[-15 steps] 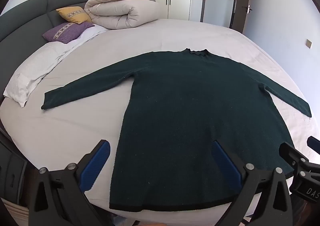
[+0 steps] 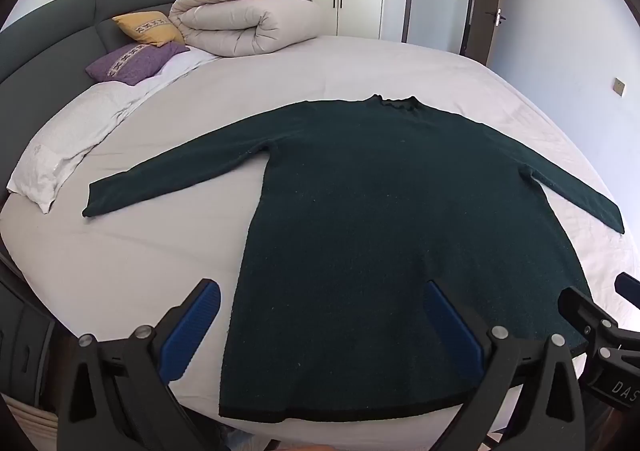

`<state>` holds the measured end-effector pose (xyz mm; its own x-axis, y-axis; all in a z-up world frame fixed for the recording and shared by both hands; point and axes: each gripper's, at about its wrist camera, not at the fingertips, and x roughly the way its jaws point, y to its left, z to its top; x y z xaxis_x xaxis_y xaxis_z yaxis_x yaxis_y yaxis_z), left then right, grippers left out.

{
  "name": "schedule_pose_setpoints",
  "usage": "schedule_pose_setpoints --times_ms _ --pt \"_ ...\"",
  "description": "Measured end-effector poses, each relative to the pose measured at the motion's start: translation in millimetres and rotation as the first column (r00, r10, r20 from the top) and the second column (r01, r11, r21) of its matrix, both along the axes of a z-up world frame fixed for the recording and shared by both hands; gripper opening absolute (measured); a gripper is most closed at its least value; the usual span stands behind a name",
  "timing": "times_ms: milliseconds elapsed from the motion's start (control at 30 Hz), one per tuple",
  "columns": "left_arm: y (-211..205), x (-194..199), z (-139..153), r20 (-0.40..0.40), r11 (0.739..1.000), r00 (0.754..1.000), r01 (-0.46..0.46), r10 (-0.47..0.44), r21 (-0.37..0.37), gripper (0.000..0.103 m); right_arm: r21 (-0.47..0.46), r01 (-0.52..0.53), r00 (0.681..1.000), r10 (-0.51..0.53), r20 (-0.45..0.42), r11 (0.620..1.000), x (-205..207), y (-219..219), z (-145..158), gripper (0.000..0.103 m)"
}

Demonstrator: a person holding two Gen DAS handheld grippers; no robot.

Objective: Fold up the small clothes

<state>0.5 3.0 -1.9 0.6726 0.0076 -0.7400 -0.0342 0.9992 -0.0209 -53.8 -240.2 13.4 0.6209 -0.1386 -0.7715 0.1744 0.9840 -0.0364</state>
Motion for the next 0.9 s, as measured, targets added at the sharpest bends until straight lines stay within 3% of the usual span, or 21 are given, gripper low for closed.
schedule_pose_setpoints --times_ms 900 --pt "-1.7 -0.2 -3.9 -0.002 1.000 1.000 0.002 -0.002 0.002 0.103 -0.003 -0.006 1.000 0.006 -0.009 1.000 -0.3 2.3 -6.5 0.103"
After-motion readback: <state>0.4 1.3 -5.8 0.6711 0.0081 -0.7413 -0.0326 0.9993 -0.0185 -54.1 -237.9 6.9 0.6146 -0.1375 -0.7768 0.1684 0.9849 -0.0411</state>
